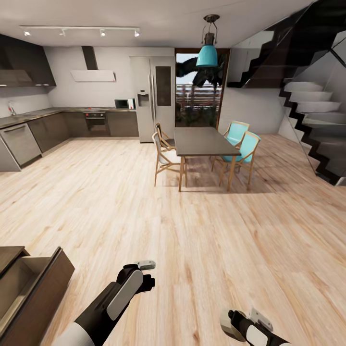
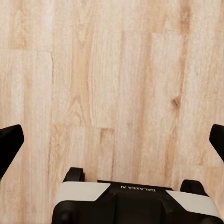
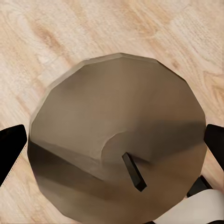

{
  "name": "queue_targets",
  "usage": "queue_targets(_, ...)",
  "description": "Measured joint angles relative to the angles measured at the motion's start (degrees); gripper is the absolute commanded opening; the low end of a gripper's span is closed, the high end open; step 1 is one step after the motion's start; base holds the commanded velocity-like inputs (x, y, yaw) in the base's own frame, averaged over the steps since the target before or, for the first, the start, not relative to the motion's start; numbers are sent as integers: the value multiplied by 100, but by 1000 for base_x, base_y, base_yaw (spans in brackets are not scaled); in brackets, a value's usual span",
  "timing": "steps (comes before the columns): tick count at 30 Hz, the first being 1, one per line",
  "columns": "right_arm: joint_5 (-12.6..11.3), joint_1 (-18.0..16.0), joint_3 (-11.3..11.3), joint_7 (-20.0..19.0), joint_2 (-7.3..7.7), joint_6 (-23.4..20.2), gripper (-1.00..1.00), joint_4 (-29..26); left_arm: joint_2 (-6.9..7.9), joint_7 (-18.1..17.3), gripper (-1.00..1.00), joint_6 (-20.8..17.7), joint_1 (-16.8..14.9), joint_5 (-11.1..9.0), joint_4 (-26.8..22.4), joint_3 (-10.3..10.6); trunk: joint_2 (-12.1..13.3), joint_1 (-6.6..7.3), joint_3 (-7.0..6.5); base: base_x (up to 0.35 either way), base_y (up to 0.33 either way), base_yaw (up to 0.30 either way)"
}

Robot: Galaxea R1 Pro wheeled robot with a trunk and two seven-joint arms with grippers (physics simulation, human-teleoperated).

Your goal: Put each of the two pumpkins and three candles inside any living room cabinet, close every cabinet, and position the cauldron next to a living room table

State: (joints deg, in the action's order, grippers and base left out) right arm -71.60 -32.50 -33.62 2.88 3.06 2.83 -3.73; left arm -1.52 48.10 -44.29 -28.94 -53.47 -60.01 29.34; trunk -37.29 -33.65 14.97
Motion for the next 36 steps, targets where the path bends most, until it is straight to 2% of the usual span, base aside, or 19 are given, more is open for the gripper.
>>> queue_targets(20, 1, -1, 0, -1, -1, -19, -100, 0, 4, 0, 100, 1, 0, 6, -6, 0, 0, 0, 0, 302, 0, 24)
queue_targets(36, 20, -2, -1, 0, 0, -45, -100, -6, 2, 0, 100, 1, 1, -3, -16, -1, 0, 0, 0, 304, -31, 237)
